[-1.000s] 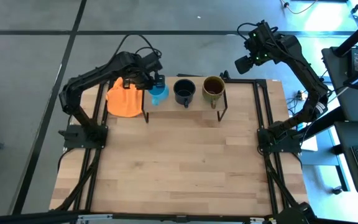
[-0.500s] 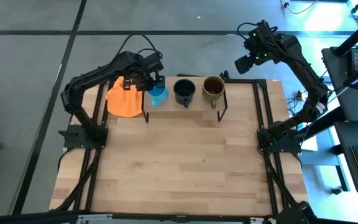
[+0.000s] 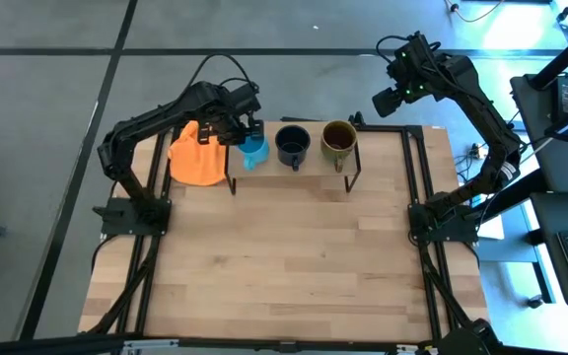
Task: Stack small to large cups/mugs on shelf
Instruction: Put the blue mug on the shelf
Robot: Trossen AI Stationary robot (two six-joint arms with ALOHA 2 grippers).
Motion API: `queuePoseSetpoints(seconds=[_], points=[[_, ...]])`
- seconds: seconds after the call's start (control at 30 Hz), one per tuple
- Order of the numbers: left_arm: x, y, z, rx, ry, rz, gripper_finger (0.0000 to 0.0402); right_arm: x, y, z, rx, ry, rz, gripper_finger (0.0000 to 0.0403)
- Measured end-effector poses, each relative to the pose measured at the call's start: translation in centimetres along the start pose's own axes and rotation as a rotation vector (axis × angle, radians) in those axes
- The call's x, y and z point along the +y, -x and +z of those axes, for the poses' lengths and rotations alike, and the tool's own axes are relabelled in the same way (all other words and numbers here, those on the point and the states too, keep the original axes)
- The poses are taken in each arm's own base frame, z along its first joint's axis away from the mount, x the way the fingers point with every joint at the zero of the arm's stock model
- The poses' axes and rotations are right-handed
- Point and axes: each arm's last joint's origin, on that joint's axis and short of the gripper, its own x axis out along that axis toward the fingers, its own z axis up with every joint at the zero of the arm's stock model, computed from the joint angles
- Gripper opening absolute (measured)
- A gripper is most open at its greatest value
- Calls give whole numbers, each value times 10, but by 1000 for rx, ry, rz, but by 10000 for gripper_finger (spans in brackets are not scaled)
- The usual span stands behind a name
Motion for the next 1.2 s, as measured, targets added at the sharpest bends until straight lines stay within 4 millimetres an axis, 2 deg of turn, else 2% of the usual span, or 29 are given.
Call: queuePoseSetpoints(seconds=[0.27, 0.63, 0.97, 1.2], points=[[-1, 0, 1, -9, 4, -10, 39, 0, 0, 0, -1, 0, 0, 202], [-1, 0, 0, -4, 9, -12, 42, 0, 0, 1, -5, 5, 0, 202], [-2, 0, -1, 20, 20, -22, 70, 0, 0, 1, -8, 22, 1, 202], [-2, 0, -1, 21, 26, -19, 71, 0, 0, 1, -7, 26, 0, 202]])
